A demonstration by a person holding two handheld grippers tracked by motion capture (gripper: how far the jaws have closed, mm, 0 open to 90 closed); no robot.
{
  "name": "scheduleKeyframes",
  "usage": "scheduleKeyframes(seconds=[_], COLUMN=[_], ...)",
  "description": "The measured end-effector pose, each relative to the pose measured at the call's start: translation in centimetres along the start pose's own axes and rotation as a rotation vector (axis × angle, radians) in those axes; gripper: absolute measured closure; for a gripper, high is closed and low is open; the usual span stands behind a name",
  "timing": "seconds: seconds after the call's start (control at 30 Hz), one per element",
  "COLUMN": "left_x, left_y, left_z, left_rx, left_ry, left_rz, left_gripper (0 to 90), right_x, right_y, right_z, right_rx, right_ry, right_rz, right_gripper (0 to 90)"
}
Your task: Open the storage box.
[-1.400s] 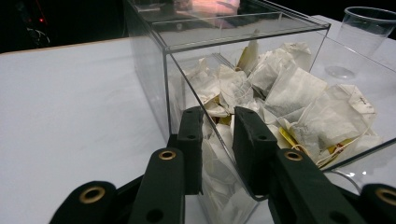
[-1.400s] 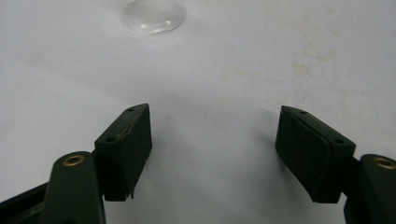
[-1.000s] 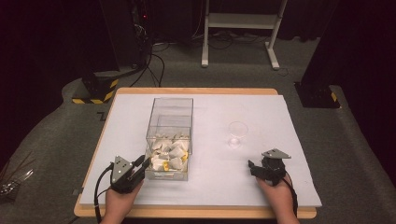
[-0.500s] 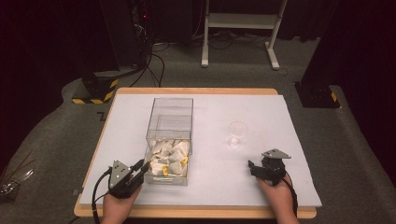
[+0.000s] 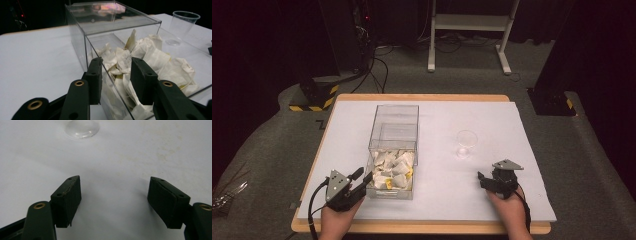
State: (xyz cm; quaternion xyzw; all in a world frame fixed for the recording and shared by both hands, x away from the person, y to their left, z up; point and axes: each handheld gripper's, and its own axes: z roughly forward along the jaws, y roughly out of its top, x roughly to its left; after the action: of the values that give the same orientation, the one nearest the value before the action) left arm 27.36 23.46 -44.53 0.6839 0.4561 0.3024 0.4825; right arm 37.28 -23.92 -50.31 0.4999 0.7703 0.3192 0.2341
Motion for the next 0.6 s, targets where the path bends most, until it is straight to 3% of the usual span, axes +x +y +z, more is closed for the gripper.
scheduleKeyframes(seconds=[0.33, 0.47, 0.6], left_x=[2.4, 3.7, 4.8], left_y=[1.2, 0.4, -0.9], left_z=[0.4, 1.1, 2.0], left_rx=[-0.028, -0.012, 0.037], left_ry=[0.038, 0.063, 0.096], left_rz=[0.032, 0.028, 0.038], left_gripper=[61.0, 59.2, 57.5], right_x=[0.0, 0.0, 0.0], right_y=[0.0, 0.0, 0.0], right_z=[0.0, 0.0, 0.0], right_rx=[0.0, 0.0, 0.002], right_ry=[0.002, 0.002, 0.012], right_rz=[0.0, 0.002, 0.011], right_gripper=[26.8, 26.8, 26.8])
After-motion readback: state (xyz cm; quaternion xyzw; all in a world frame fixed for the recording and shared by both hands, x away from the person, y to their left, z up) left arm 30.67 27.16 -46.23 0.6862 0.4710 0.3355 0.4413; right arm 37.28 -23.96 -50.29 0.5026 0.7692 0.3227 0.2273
